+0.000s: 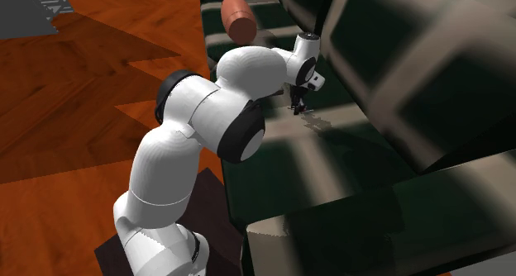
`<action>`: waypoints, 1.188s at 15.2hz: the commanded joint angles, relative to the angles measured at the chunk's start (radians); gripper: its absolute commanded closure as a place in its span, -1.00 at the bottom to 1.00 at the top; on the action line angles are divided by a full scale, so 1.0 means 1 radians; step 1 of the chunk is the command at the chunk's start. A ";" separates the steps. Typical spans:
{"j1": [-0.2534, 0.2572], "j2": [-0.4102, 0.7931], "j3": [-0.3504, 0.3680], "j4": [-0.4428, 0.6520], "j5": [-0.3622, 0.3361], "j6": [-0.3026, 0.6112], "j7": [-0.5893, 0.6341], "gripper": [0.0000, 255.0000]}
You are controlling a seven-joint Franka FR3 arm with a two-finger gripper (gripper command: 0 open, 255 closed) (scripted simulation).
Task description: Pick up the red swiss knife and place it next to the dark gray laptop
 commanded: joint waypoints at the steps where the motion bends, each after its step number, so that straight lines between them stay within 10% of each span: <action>1: 0.000 0.001 0.000 0.000 0.000 0.001 0.000 1.00; 5: 0.000 0.001 0.000 0.000 0.000 0.001 0.000 1.00; 6: 0.000 0.001 0.000 0.000 0.000 0.001 0.000 -1.00; 18: -0.002 -0.045 0.008 0.061 0.015 -0.103 -0.010 -1.00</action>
